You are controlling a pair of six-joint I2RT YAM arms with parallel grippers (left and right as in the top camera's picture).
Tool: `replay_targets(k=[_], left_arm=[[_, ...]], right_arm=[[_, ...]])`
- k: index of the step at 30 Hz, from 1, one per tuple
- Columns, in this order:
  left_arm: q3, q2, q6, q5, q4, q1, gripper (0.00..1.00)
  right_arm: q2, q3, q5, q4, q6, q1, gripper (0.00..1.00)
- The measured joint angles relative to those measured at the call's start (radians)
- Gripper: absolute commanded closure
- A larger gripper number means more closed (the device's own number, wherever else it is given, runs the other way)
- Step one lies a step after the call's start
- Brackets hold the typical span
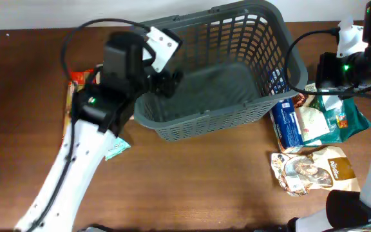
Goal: Pack container
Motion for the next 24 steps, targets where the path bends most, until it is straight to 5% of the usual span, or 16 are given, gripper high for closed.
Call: replay_targets(k=[12,24], left_arm=[[0.001,0.162,-0.06,-0.224,-0.027,0.003,0.98],[0.151,0.162,-0.063,-0.42,-0.309,0.001,0.98]], right_arm=[[0.0,0.0,0.002,0.0,0.019,0.0,0.96],[0.0,0.0,0.002,0.0,0.022,0.0,0.96]])
